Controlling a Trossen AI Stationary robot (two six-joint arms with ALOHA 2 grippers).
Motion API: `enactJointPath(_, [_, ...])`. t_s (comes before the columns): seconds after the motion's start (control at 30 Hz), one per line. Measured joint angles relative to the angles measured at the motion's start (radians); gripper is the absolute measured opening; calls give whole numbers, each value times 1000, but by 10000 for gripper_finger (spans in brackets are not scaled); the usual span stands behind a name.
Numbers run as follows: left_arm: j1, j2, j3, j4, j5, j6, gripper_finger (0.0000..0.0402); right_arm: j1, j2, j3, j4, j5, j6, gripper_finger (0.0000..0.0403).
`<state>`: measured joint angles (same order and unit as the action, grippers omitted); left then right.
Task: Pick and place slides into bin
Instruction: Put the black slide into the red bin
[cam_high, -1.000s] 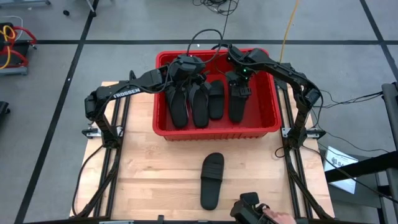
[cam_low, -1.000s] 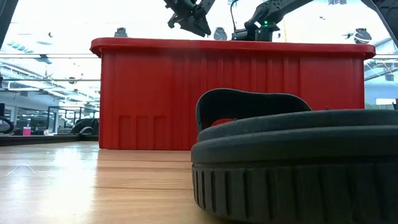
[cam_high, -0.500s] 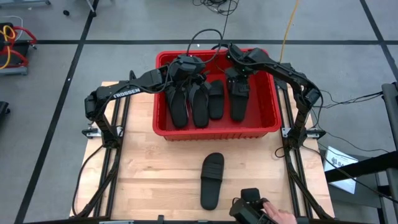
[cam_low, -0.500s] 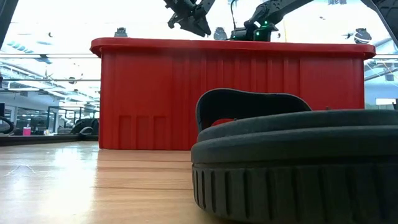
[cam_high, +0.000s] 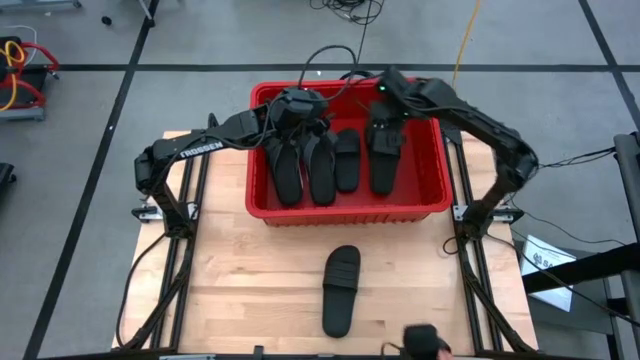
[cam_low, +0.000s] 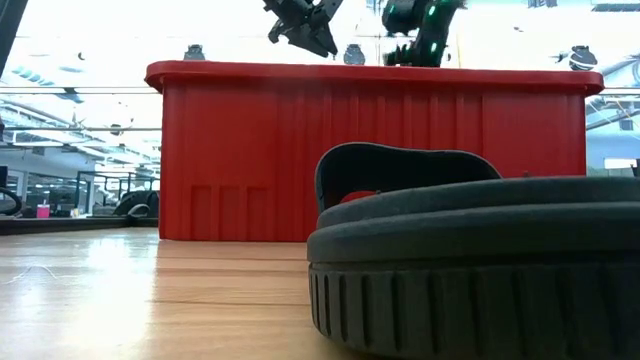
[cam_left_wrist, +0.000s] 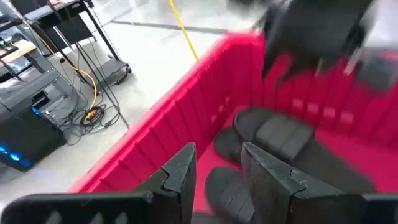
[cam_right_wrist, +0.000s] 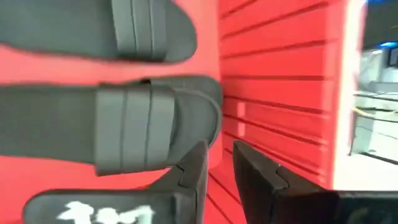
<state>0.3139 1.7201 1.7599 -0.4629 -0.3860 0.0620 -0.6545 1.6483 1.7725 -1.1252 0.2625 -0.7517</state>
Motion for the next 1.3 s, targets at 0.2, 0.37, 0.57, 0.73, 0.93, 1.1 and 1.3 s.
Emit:
enactJointPath(0.2, [-67, -2, 0, -107, -41, 112, 127, 63, -169, 0, 0, -8, 82, 44])
enactJointPath(0.37, [-162, -3, 0, -191, -100, 102, 127, 100, -303, 0, -8, -192, 103, 17])
enactJointPath(0.57, [-328, -3, 0, -255, -190, 53, 127, 152, -427, 0, -34, -371, 81, 4])
enactJointPath(0.73, [-460, -3, 0, -306, -252, -36, 127, 211, -494, 0, -75, -369, 113, 1])
enactJointPath(0.93, [-587, -3, 0, -388, -290, -173, 127, 284, -537, 0, -130, -372, 183, 1])
enactJointPath(1.1, [-690, 6, 0, -441, -289, -246, 127, 351, -567, -26, -155, -372, 273, 1])
enactJointPath(1.3, [-791, 46, -1, -460, -288, -311, 127, 408, -605, -121, -131, -429, 359, 0])
